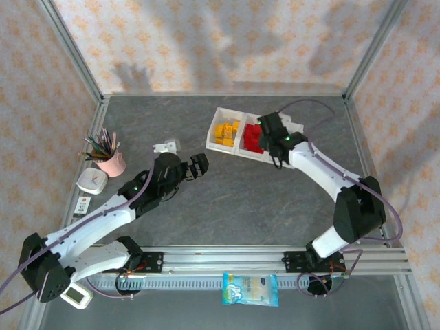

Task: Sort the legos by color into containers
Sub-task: Place the lego in the container, then reset both arms

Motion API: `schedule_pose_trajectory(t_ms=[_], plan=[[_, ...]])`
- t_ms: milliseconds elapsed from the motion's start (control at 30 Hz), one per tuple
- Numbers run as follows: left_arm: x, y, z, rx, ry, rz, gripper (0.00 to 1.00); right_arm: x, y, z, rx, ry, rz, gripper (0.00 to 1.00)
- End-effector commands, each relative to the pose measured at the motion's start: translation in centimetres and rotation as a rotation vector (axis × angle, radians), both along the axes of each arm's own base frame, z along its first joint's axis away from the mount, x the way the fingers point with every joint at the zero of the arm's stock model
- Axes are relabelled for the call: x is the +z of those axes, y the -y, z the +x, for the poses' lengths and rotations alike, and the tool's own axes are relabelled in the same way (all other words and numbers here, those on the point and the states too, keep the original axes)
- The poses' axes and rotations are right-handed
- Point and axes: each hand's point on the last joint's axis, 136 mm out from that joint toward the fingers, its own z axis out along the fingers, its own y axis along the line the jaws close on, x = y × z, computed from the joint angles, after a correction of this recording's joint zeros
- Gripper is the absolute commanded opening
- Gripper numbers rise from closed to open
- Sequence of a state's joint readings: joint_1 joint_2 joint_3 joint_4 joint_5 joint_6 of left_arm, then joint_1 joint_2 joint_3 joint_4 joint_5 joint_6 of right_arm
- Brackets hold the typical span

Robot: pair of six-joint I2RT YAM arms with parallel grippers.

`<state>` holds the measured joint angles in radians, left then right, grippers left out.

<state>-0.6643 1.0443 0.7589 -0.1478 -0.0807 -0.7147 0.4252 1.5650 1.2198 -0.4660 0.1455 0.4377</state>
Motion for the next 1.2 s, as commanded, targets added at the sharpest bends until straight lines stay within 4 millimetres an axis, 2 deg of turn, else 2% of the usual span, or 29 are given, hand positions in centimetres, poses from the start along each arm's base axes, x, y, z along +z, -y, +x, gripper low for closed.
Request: schedule_pose_trajectory(t_ms=[0, 100, 200, 233, 333, 433, 567, 667, 733, 800, 933, 1033, 1167], plan=[[3.0, 1.7, 1.9, -0.040, 0.092, -0.041, 0.99, -0.8, 2.4, 3.0, -0.034, 0.002, -0.005, 0.33], [3.0, 2.1, 2.7, -0.041, 0.100, -0.039, 0.99, -2.2, 4.6, 4.8, -0.087, -0.012, -0.042, 0.33], [2.7, 2.0, 3.2, -0.038, 0.099, -0.036, 0.99, -3.7, 5.6, 6.3, -0.103, -0.033, -0.043, 0.33], [2.6, 2.0, 3.3, -0.038, 0.096, -0.036, 0.99, -4.1, 5.8, 6.6, -0.111, -0.040, -0.051, 0.36], [2.5, 1.8, 3.5, -0.033, 0.094, -0.036, 0.99, -4.4, 5.9, 7.2, -0.107, -0.044, -0.063, 0.52], [2.3, 1.3, 3.6, -0.022, 0.096, -0.030, 0.99, -3.3, 5.6, 7.3, -0.096, -0.015, -0.046, 0.69], [2.3, 0.4, 3.9, 0.000, 0.103, -0.018, 0.99, 0.1, 6.2, 6.9, -0.107, 0.067, -0.044, 0.81], [2.5, -1.0, 4.4, 0.043, 0.114, 0.013, 0.99, 2.9, 7.3, 6.1, -0.133, 0.146, -0.044, 0.91], [2.6, -2.3, 4.9, 0.081, 0.126, 0.033, 0.99, 4.3, 8.5, 5.5, -0.167, 0.197, -0.045, 0.99], [2.5, -4.0, 5.4, 0.126, 0.129, 0.047, 0.99, 5.2, 10.5, 4.7, -0.224, 0.233, -0.042, 1.00], [2.2, -10.3, 6.5, 0.311, 0.142, 0.175, 0.99, 5.3, 15.4, 2.1, -0.372, 0.281, -0.058, 1.00], [1.1, -15.5, 6.4, 0.468, 0.145, 0.272, 0.99, 4.2, 19.0, -0.9, -0.491, 0.339, -0.121, 1.00], [-1.1, -21.1, 5.4, 0.634, 0.153, 0.431, 0.99, 1.4, 21.6, -4.0, -0.560, 0.380, -0.229, 1.00]])
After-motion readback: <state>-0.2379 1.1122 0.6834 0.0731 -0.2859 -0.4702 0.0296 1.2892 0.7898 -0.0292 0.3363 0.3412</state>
